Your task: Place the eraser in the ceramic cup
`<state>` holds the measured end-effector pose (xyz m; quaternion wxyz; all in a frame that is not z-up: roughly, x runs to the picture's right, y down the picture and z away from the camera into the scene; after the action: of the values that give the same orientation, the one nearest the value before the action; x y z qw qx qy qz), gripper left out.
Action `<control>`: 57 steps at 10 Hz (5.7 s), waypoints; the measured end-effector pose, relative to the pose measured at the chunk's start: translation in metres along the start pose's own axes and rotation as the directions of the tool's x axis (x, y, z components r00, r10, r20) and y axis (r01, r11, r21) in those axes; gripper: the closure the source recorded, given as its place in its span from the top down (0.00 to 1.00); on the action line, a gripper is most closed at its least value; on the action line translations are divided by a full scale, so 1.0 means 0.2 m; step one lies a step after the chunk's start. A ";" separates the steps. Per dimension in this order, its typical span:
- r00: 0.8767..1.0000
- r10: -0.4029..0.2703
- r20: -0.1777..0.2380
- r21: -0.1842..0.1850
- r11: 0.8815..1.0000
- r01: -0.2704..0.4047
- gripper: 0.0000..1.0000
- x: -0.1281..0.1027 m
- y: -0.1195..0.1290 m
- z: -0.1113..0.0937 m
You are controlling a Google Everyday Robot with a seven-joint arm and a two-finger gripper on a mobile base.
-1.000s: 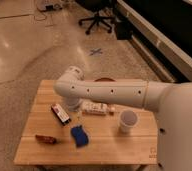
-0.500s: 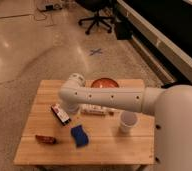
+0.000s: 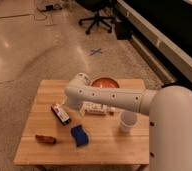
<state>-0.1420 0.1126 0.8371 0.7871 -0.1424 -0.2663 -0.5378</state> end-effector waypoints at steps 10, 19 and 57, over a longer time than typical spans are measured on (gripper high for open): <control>0.979 -0.204 -0.013 0.018 0.979 0.204 0.80 0.00 -0.10 0.07; 0.931 -0.365 -0.017 0.001 0.931 0.365 0.80 0.02 -0.24 0.25; 0.930 0.215 -0.299 0.103 0.976 -0.192 0.00 0.55 0.85 -0.63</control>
<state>0.0786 0.0281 0.8075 0.8751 -0.0549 -0.1431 -0.4590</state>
